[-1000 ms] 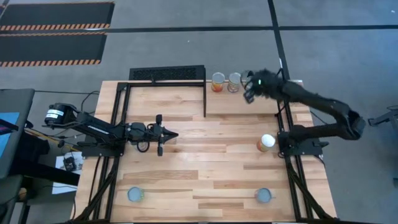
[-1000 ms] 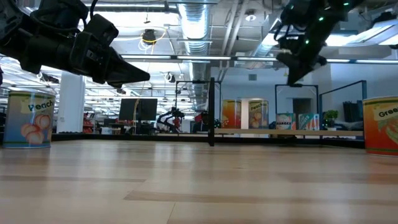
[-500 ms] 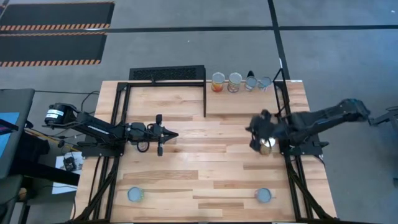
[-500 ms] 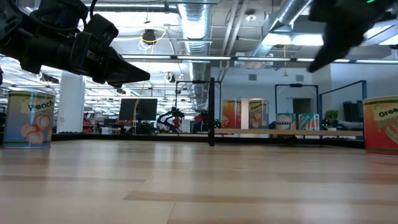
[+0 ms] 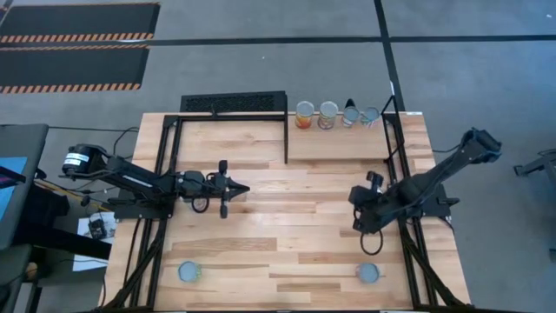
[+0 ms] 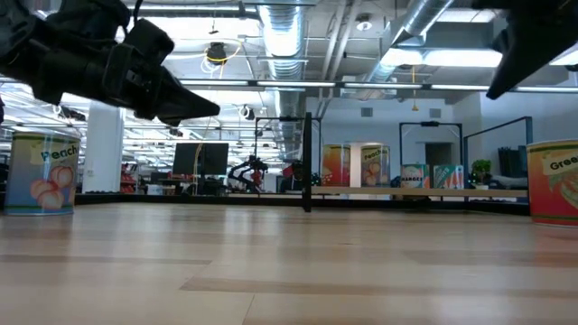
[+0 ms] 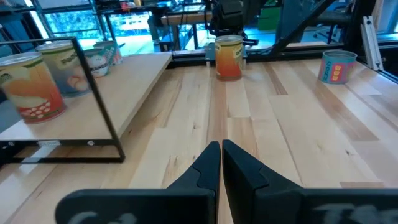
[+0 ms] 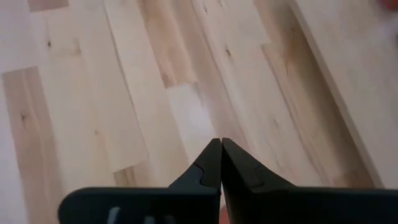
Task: Pick and place cans onto a shelf
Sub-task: Put the blue can on the shelf
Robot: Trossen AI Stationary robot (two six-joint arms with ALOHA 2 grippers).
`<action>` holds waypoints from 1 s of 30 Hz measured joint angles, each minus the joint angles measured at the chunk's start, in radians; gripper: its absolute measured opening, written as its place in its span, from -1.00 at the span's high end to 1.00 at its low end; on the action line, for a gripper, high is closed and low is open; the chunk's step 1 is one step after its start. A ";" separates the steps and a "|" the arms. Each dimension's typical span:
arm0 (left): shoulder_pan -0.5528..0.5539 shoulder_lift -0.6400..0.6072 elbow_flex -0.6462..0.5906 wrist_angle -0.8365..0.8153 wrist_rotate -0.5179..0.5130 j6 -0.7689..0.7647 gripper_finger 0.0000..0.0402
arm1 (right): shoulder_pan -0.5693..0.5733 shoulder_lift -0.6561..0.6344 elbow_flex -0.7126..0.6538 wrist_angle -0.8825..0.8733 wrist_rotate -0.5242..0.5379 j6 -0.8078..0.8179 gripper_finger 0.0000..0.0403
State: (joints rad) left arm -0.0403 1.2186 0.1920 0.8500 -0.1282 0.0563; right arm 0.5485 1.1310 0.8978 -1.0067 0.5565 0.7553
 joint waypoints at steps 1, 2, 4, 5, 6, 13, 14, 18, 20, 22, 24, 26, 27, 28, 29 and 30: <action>0.000 -0.007 0.016 -0.029 0.014 -0.002 0.96 | 0.002 0.006 -0.003 0.029 0.012 -0.030 0.86; 0.000 -0.020 0.041 -0.081 0.030 -0.014 0.96 | 0.002 0.012 -0.009 0.070 0.028 -0.069 0.87; 0.000 -0.047 0.116 -0.259 0.061 -0.039 0.96 | -0.001 0.015 -0.034 0.193 0.044 -0.168 0.92; 0.000 -0.063 0.158 -0.379 0.072 -0.052 0.96 | -0.001 0.012 -0.054 0.275 0.046 -0.229 0.95; -0.004 -0.074 0.204 -0.501 0.072 -0.062 0.96 | -0.001 0.008 -0.075 0.357 0.046 -0.293 0.96; -0.086 -0.093 0.487 -1.124 0.009 -0.172 0.96 | -0.034 0.005 -0.227 0.873 -0.037 -0.633 0.97; -0.102 -0.094 0.520 -1.199 0.001 -0.200 0.96 | -0.045 0.005 -0.244 0.911 -0.050 -0.651 0.98; -0.179 -0.093 0.620 -1.466 -0.078 -0.337 0.96 | -0.094 0.005 -0.304 1.011 -0.068 -0.675 0.96; -0.221 -0.093 0.652 -1.575 -0.122 -0.422 0.96 | -0.115 0.005 -0.327 1.050 -0.068 -0.682 0.94; -0.262 -0.093 0.672 -1.671 -0.148 -0.500 0.96 | -0.134 0.007 -0.360 1.143 -0.069 -0.708 0.93; -0.298 -0.093 0.679 -1.739 -0.162 -0.577 0.96 | -0.152 0.022 -0.394 1.275 -0.079 -0.748 0.94; -0.332 -0.094 0.684 -1.803 -0.165 -0.658 0.96 | -0.170 0.032 -0.432 1.419 -0.140 -0.795 0.96; -0.347 -0.093 0.684 -1.833 -0.162 -0.698 0.96 | -0.179 0.045 -0.445 1.501 -0.184 -0.814 0.97; -0.362 -0.093 0.684 -1.866 -0.158 -0.739 0.96 | -0.189 0.060 -0.458 1.564 -0.223 -0.822 0.97; -0.375 -0.093 0.684 -1.900 -0.156 -0.777 0.96 | -0.198 0.073 -0.471 1.611 -0.249 -0.824 0.97; -0.388 -0.093 0.684 -1.930 -0.154 -0.815 0.96 | -0.205 0.090 -0.477 1.652 -0.268 -0.823 0.96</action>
State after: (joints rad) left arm -0.4285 1.1252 0.8757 -1.0804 -0.2820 -0.7592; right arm 0.3434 1.2207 0.4210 0.6453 0.2885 -0.0682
